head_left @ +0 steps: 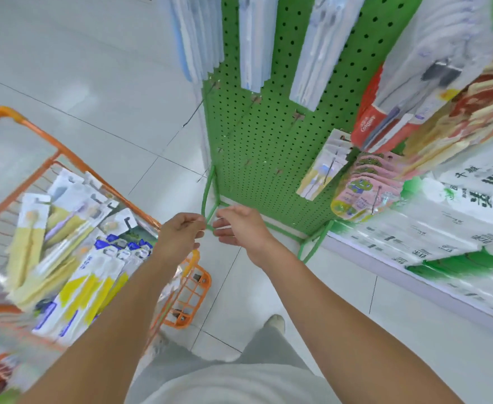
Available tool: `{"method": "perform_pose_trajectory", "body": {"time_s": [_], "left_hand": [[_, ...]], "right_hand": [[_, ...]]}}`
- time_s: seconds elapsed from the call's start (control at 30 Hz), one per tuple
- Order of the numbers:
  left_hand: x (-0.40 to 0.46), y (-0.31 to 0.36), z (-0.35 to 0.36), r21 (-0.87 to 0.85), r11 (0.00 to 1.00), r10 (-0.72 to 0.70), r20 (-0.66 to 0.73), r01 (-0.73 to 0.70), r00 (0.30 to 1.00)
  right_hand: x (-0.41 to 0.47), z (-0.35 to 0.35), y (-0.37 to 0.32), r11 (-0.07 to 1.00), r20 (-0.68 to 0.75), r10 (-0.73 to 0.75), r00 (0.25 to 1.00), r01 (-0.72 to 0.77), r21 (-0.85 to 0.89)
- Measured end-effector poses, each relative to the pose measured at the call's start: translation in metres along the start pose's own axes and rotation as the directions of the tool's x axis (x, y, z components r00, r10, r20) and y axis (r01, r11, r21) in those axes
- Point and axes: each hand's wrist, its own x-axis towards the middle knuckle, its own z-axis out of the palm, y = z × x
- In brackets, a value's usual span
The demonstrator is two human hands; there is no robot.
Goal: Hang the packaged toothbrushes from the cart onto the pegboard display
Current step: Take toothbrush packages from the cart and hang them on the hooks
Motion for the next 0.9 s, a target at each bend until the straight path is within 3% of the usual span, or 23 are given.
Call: {"method": "perform_pose_trajectory", "body": {"time_s": [0.27,0.43,0.53,0.63,0.7,0.8,0.9], "left_hand": [[0.035,-0.025,-0.185,-0.048,0.999,0.016,-0.015,-0.016,1.0],[0.056,-0.035,-0.269,-0.017,1.0,0.009,-0.053,-0.01,0.999],[0.066,-0.043,-0.3,0.03,0.999,0.027,-0.108,-0.023,0.994],[0.074,-0.064,-0.327,0.206,0.978,0.077,-0.21,-0.033,0.975],[0.081,-0.081,-0.34,0.371,0.928,0.118,-0.259,-0.014,0.959],[0.09,-0.106,-0.356,0.531,0.846,0.125,-0.298,0.055,0.946],[0.1,-0.119,-0.363,0.576,0.813,0.112,-0.295,0.083,0.949]], "right_hand": [[0.026,0.18,-0.003,0.973,-0.012,0.007,1.0,-0.009,-0.229],[0.041,0.255,0.0,0.952,-0.004,-0.029,1.0,0.026,-0.305],[0.049,0.28,0.011,0.862,0.035,-0.103,0.994,0.107,-0.496],[0.061,0.297,0.03,0.646,0.197,-0.113,0.974,0.223,-0.731],[0.07,0.3,0.039,0.563,0.214,-0.13,0.968,0.25,-0.788],[0.082,0.308,0.04,0.527,0.198,-0.154,0.968,0.25,-0.812],[0.099,0.322,0.04,0.621,0.105,-0.127,0.986,0.162,-0.767]]}}
